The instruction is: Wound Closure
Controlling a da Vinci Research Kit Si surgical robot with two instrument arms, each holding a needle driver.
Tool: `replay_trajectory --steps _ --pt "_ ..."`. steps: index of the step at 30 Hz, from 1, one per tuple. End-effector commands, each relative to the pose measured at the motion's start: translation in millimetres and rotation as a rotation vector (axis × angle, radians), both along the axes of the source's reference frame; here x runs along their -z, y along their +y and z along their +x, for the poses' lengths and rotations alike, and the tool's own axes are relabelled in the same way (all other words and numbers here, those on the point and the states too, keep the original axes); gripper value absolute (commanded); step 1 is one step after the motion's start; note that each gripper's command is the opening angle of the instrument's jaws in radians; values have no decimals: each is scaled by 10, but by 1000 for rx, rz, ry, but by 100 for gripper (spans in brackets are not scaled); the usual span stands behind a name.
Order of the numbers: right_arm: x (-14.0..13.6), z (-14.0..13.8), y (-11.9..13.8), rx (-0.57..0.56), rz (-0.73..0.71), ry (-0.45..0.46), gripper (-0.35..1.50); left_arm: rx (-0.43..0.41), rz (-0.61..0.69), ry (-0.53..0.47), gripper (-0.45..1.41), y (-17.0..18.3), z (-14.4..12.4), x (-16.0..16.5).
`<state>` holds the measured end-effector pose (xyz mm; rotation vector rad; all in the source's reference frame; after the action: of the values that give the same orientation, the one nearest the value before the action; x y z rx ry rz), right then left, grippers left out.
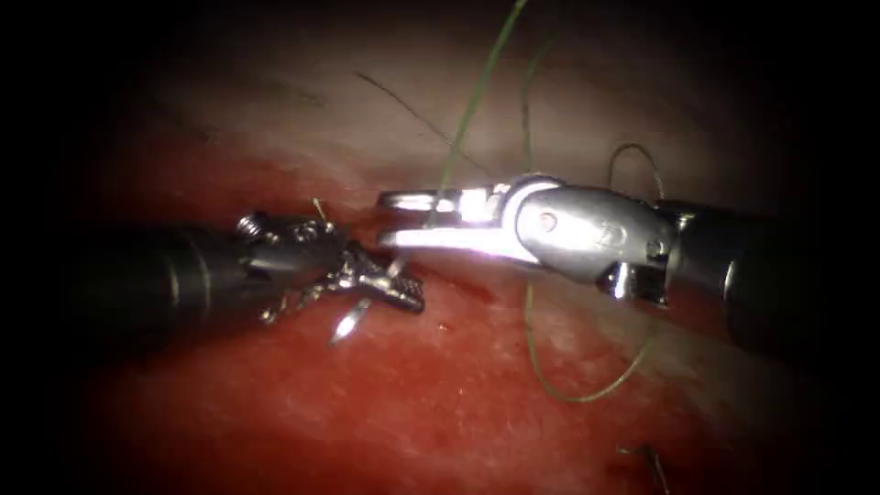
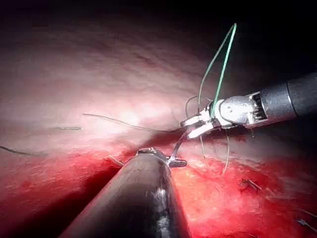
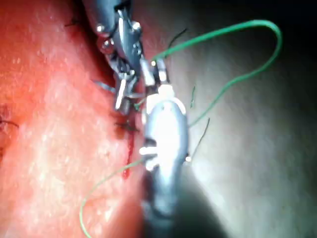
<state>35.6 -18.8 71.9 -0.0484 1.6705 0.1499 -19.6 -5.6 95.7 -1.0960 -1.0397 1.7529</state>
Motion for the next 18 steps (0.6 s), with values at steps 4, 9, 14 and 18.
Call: replay_trajectory --steps 4,9,14,18 --pt "-6 8 0 -1 -2 2 -35 -3 60 -19 -45 1 -7 -3" --pt "-4 6 5 -125 174 -56 93 78 83 -70 -45 3 -13 -4" --pt "-4 7 -1 -192 259 -86 120 160 66 -134 -45 2 -21 -4" --pt "-7 7 -5 -247 304 -105 120 167 52 -139 -45 0 -24 -2"
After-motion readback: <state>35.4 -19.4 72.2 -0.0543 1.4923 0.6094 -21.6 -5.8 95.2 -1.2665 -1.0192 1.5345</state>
